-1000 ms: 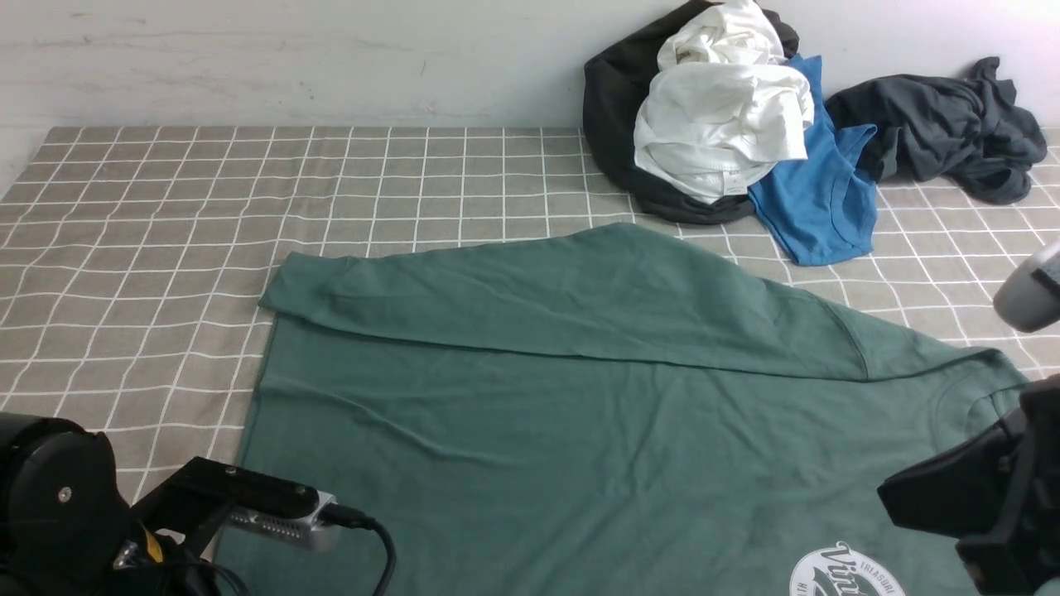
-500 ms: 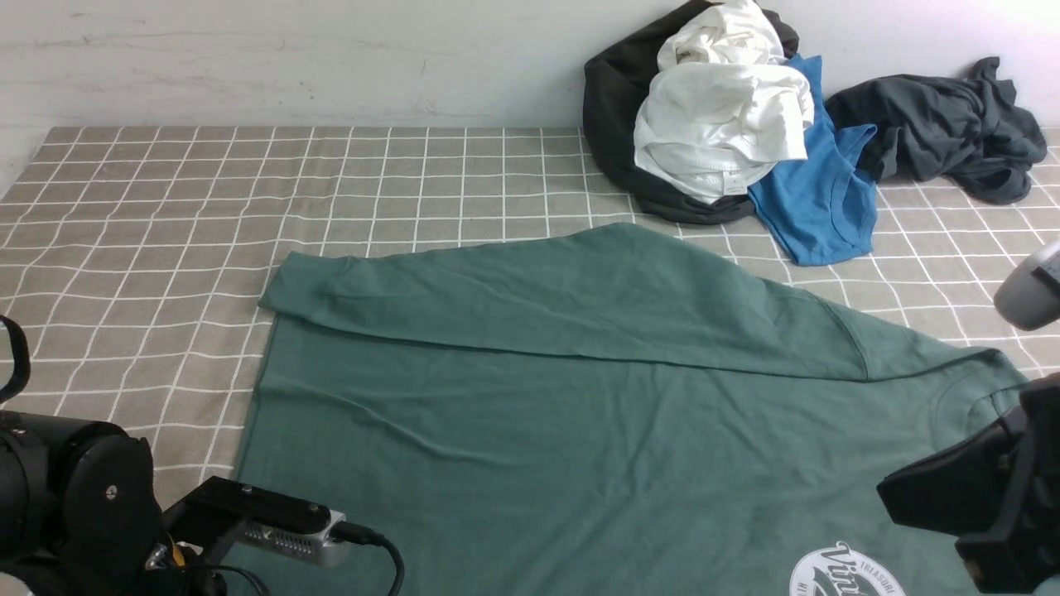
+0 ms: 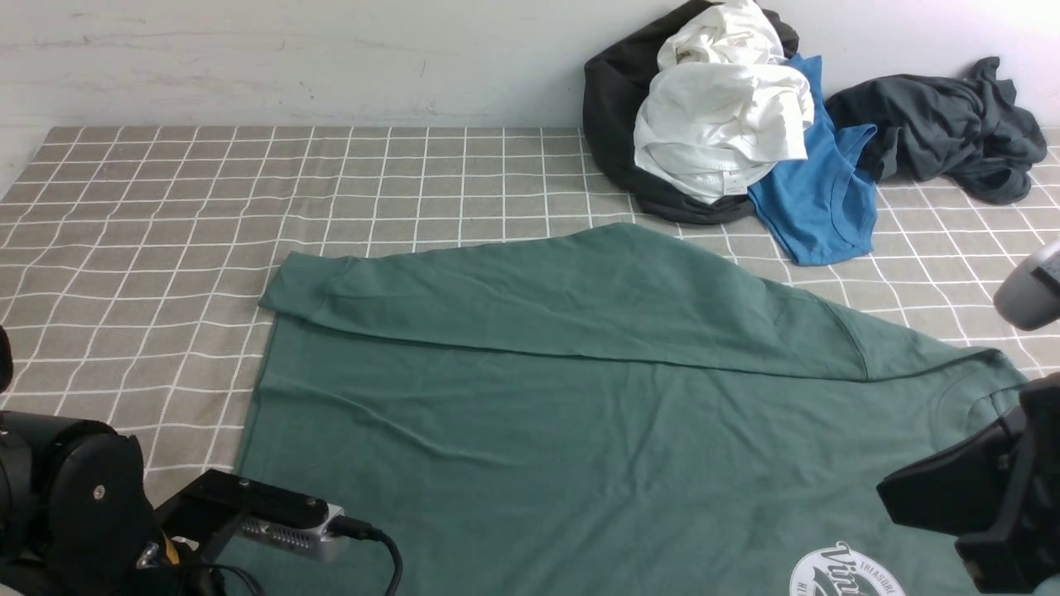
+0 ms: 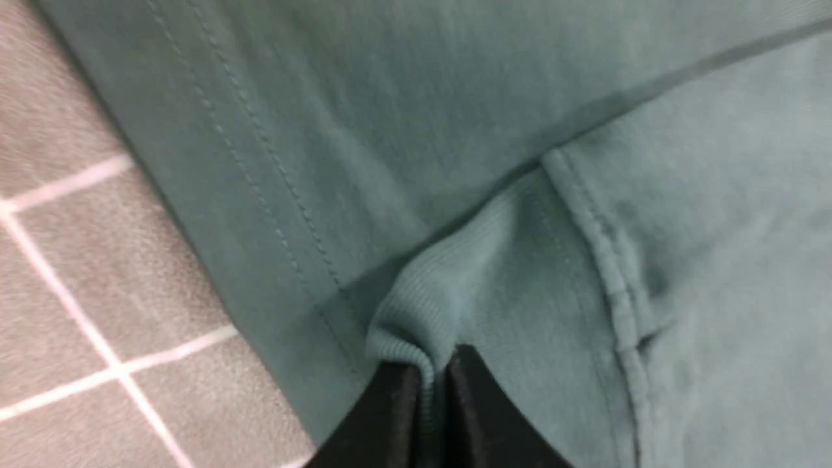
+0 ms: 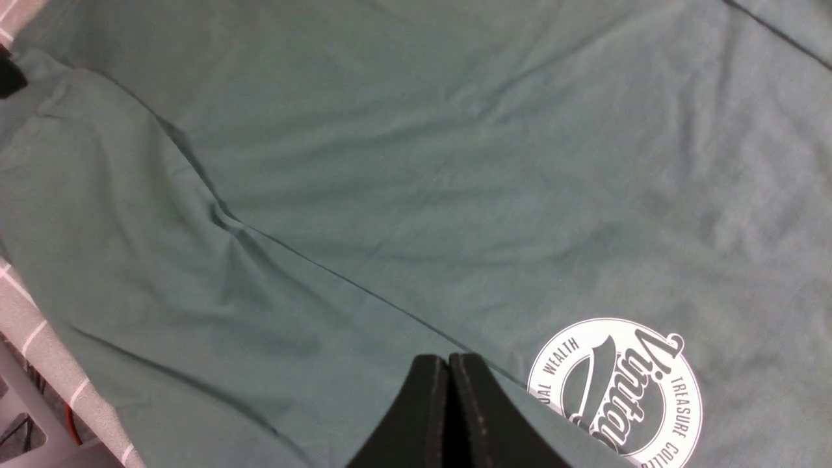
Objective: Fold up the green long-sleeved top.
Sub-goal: Use the left arm to clamp the cuff closest to it, then use the left arm to drag and place the cuff at the centered position on the left edge of the fabric
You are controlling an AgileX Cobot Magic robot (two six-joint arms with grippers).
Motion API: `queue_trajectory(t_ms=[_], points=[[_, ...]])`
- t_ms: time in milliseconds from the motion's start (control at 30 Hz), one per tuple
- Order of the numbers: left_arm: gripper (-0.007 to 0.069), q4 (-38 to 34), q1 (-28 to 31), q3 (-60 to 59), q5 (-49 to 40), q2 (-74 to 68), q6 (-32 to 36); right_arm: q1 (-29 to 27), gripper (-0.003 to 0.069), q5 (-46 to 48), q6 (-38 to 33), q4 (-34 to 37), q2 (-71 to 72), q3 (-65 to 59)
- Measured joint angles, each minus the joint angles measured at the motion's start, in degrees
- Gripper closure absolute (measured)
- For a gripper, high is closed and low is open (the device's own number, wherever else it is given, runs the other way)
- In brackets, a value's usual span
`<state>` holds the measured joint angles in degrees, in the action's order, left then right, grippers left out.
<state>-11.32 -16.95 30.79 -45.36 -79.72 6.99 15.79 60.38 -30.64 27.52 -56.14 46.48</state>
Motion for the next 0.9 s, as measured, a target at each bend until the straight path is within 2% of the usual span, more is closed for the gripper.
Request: queue_trajectory(t_ms=[133,400,533,900], points=[[0.0611,1.3,0.0,2.6,-4.2,3.5,0.0,0.0,0.0673,0.0,0.0,0.0,0.0,0.0],[0.0611,5.8,0.0,17.5,-11.7,6.6,0.1,0.0,0.0673,-0.6,0.0,0.0,0.0,0.0],[0.0611,9.5,0.0,26.7,-13.9,2.2,0.1,0.0,0.0673,-1.3,0.0,-0.4,0.0,0.0],[0.0611,13.7,0.0,36.6,-11.4,-17.9,0.1,0.0,0.0673,-1.3,0.0,-1.7,0.0,0.0]])
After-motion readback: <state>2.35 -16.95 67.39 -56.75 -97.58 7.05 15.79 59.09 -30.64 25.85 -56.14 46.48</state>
